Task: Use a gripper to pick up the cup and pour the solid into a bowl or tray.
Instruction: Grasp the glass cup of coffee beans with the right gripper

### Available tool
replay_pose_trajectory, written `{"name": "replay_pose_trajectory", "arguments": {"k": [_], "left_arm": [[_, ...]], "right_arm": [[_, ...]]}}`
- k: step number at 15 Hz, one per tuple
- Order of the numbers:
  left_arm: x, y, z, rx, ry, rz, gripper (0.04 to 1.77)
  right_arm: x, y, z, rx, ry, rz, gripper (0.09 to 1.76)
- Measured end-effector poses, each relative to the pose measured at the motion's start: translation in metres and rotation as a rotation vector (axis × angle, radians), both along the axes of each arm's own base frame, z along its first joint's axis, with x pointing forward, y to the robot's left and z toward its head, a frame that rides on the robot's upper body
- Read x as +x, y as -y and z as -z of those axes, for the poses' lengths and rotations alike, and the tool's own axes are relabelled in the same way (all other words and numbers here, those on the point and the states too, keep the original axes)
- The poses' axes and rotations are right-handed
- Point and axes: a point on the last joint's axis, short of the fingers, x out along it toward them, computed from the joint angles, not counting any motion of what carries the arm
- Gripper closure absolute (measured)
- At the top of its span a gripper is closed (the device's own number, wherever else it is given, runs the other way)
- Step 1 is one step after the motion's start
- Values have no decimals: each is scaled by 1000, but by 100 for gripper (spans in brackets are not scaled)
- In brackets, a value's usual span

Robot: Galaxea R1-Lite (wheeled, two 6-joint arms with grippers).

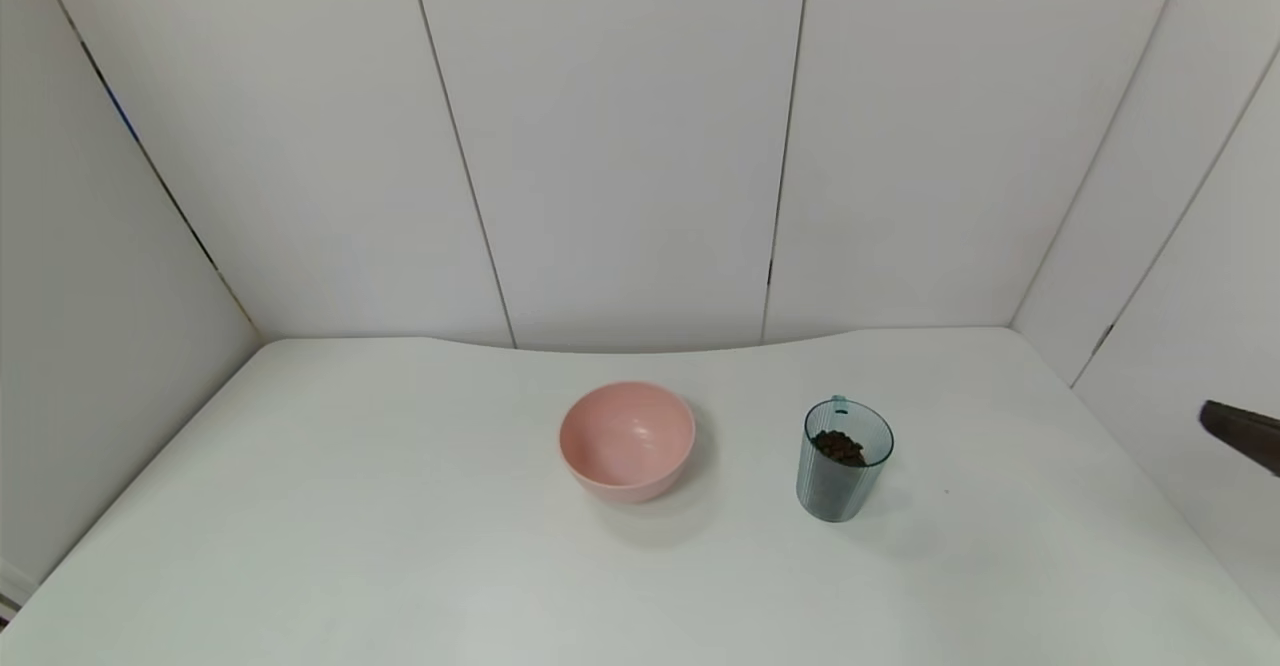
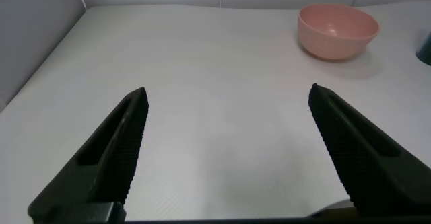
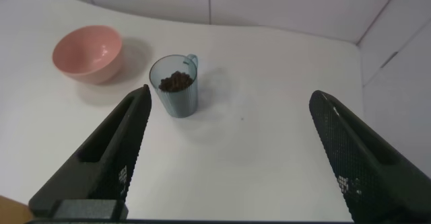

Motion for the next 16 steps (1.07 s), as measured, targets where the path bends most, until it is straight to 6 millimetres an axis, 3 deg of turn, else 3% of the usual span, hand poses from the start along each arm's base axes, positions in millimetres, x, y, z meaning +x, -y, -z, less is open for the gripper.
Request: {"name": "replay_pose_trajectory", "arguments": {"k": [4, 8, 16], "left_arm": [[0, 0, 0, 0, 0, 0, 9], [0, 0, 0, 0, 0, 0, 9], [0, 0, 0, 0, 0, 0, 9]], "right_arm": [[39, -26, 21, -53, -161, -72, 14], [62, -50, 57, -113, -313, -156, 14], [95, -79, 136, -120, -323, -180, 14]]}}
